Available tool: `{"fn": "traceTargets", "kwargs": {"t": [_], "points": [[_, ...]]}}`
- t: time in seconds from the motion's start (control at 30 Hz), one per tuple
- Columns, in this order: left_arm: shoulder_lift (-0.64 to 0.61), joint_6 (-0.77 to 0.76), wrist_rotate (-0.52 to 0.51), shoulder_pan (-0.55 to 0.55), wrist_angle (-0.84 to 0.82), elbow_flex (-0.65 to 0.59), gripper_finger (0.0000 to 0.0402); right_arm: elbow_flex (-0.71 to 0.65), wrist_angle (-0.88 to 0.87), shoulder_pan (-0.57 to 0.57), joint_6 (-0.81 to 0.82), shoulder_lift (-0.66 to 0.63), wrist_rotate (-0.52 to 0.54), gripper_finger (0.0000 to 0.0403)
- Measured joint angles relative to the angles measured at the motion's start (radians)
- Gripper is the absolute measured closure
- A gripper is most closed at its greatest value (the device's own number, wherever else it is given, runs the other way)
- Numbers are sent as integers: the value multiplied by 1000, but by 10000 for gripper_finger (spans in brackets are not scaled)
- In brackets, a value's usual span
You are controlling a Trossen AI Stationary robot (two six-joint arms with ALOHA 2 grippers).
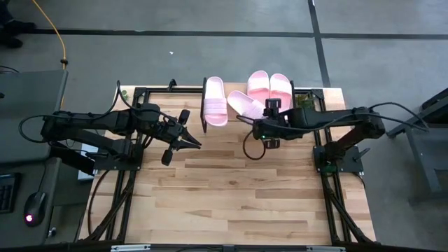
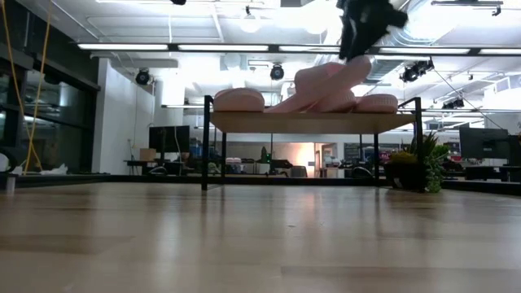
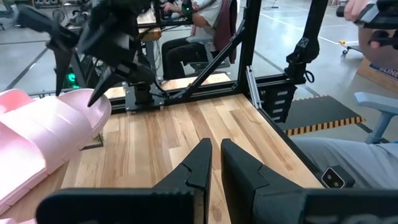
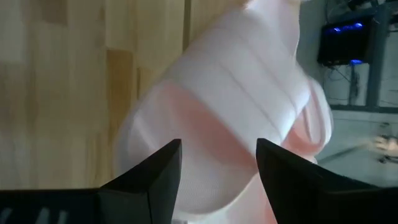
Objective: Pick and place slides into the shelf
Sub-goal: Adjust the pink slippers on the shelf
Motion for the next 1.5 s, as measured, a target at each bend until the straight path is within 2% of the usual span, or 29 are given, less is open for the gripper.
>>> {"fn": "traceTargets", "kwargs": {"t": [0.2, 0.37, 0.57, 0.87, 1.03, 1.3, 1.5], "points": [[0, 1, 0, 0, 12, 0, 378, -163, 152, 53, -22, -98, 98, 206], [0, 3, 0, 0, 30, 0, 378, -243, 282, 60, -76, -142, 121, 206], [2, -12, 0, 0, 27, 0, 378, -294, 357, 35, -105, -136, 154, 206], [2, -12, 0, 0, 26, 0, 378, -296, 493, -7, -204, -135, 173, 212], [2, -12, 0, 0, 25, 0, 378, -296, 507, -20, -185, -135, 133, 252], [2, -12, 0, 0, 25, 0, 378, -296, 507, -20, -146, -135, 99, 385], [3, -13, 0, 0, 25, 0, 378, -296, 507, -20, -93, -135, 133, 394]]}}
